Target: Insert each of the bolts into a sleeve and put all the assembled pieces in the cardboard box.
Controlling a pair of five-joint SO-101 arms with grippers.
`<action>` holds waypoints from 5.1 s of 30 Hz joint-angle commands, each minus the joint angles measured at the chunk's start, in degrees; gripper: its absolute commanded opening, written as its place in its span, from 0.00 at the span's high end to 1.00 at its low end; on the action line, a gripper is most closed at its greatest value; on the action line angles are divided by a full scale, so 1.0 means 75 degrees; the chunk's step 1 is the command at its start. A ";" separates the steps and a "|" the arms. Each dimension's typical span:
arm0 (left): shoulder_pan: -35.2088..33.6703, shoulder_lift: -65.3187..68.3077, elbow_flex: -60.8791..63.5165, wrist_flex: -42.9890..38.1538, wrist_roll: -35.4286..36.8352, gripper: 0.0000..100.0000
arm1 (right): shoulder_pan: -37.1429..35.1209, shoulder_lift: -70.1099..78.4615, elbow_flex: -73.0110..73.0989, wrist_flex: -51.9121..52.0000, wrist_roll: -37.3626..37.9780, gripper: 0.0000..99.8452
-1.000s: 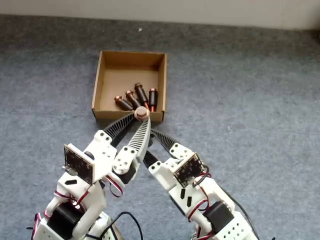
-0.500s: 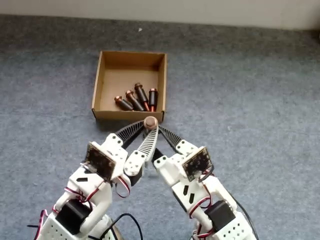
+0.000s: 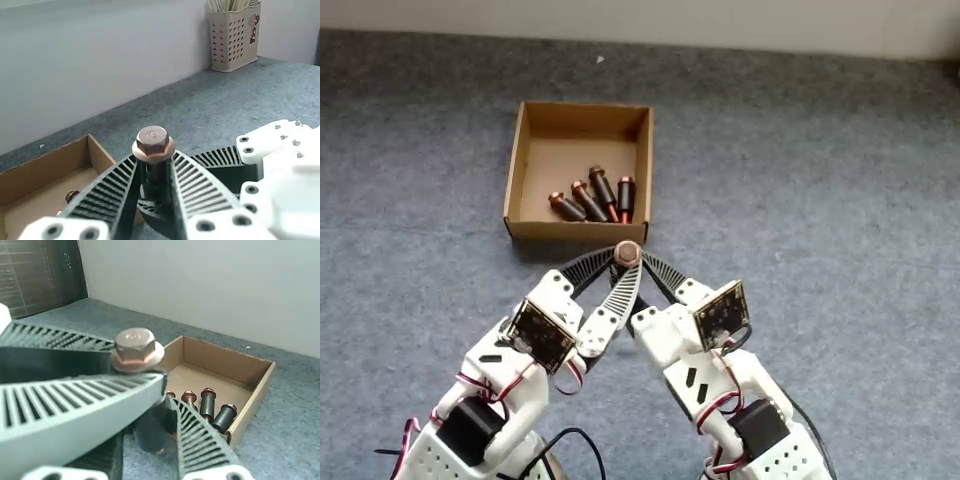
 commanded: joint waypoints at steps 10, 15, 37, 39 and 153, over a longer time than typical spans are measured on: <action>0.0029 0.0018 -0.0533 0.1606 -0.0258 0.86 | 0.0545 -0.0182 0.0522 -0.0088 -0.0188 1.00; 0.0018 0.0006 -0.0850 0.1969 -0.0270 0.86 | 0.1073 -0.0182 0.0709 -0.0088 -0.0188 1.00; -0.4331 -0.0006 -0.0662 0.2567 -0.0281 0.99 | 0.2045 -0.0170 0.0709 0.0311 -0.0199 1.00; -0.4566 -0.0006 -0.0229 0.2544 -0.0281 0.99 | 0.2045 -0.0170 0.0709 0.0322 -0.0199 1.00; -0.4800 0.0029 0.1213 0.4782 -0.0258 0.99 | 0.1201 1.2067 -1.3849 0.9641 -0.0680 0.85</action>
